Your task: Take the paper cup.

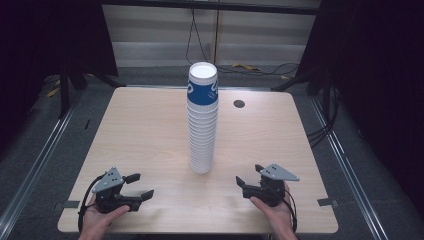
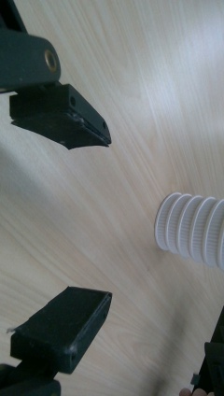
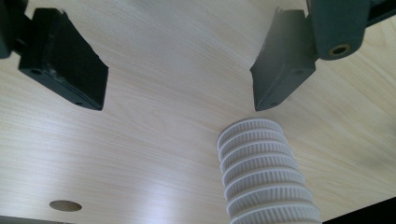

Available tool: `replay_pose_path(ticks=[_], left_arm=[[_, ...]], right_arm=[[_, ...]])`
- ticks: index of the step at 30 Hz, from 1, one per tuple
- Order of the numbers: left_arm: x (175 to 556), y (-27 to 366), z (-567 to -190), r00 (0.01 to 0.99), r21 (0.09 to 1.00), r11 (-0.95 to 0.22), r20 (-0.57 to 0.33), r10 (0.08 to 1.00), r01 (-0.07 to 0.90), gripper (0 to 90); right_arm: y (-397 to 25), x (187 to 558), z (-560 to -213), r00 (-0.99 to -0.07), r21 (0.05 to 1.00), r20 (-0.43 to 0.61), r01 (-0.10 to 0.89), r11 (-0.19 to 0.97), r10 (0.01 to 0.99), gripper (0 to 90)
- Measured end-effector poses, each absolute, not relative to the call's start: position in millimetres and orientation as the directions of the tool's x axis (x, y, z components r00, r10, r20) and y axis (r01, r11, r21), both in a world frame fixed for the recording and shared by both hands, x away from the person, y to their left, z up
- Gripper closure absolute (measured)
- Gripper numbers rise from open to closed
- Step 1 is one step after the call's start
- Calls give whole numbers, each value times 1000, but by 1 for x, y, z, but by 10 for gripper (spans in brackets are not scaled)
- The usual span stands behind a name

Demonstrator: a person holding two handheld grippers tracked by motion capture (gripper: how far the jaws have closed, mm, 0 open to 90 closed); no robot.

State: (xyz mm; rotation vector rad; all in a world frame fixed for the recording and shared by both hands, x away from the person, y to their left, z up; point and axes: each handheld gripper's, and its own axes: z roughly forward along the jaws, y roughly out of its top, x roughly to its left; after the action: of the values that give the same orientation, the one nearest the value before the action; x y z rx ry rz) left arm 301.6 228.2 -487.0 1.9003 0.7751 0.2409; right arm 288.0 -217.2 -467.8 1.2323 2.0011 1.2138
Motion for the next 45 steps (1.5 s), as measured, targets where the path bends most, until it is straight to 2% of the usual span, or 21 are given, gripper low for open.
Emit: replay_pose_path(ticks=[4,7,14,20,27,33,45], left_arm=[[301,224,-487,782,861,-267,-212,586,433,158],[296,220,-484,785,861,-290,-181,592,417,173],[295,216,-486,792,855,-301,-188,581,423,177],[297,218,-488,785,850,-304,-187,590,431,179],[296,218,-488,790,852,-303,-186,585,426,179],[293,215,-488,808,856,-302,-201,554,419,178],[295,211,-490,809,851,-317,-192,555,419,178]], right_arm=[[-219,287,-464,-477,884,46,428,186,878,176],[-222,285,-461,-491,892,64,418,171,869,175],[-221,286,-457,-513,892,94,425,157,853,198],[-213,282,-452,-543,903,64,389,184,837,205],[-202,283,-448,-579,896,79,399,197,812,207],[-195,285,-438,-602,895,90,399,201,793,209],[-187,288,-425,-627,898,97,390,204,773,169]])
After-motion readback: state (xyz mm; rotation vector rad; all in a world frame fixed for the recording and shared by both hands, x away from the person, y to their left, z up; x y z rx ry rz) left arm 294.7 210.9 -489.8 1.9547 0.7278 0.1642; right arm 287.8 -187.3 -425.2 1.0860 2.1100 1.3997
